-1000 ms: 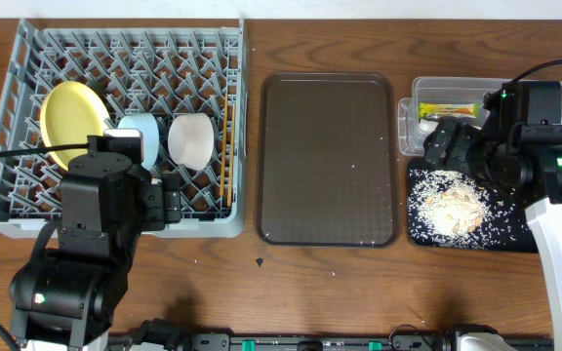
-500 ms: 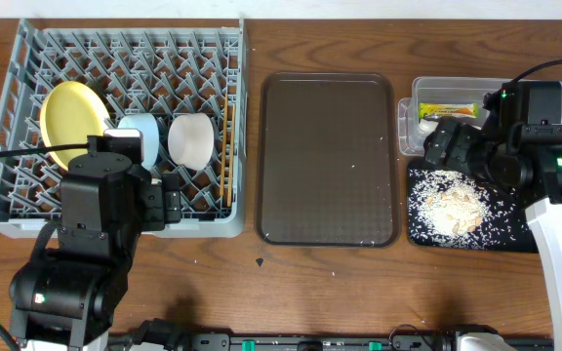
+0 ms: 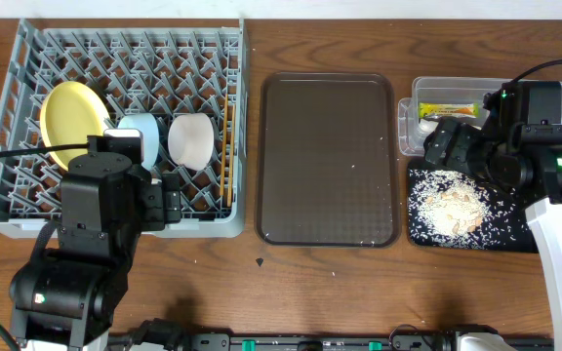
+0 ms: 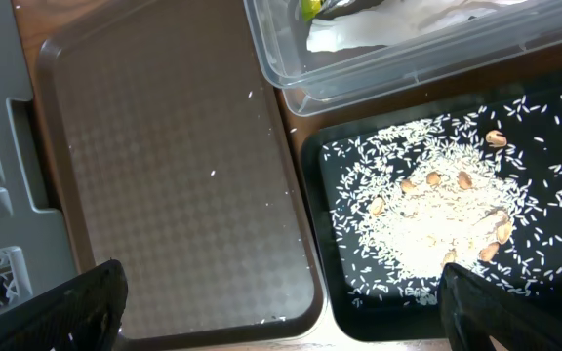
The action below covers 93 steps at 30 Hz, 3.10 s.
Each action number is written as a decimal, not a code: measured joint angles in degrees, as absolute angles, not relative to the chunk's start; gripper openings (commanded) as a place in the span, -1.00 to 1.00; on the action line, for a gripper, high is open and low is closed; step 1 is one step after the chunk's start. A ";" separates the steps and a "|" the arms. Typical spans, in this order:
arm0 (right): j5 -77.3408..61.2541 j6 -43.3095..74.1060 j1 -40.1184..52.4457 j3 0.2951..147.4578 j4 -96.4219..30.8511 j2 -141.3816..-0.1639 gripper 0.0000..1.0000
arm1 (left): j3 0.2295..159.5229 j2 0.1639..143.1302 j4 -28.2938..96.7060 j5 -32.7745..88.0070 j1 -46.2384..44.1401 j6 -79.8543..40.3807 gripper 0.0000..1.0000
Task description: Sort waste into correct bins and load items into the dishwasher
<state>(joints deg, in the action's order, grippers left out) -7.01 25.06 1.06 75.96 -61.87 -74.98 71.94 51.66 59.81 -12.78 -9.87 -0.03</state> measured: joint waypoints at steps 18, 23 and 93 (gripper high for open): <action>-7.03 25.08 1.04 75.96 -61.89 -74.98 0.99 | 56.38 33.34 41.82 -10.59 -3.90 -2.83 0.93; -7.01 25.08 1.06 75.94 -61.87 -74.98 0.98 | 42.74 20.10 33.39 -8.25 -1.72 -3.05 0.93; -7.49 5.17 1.04 72.95 -46.39 -68.36 0.98 | 2.15 0.58 3.01 -3.11 -0.10 -3.05 0.93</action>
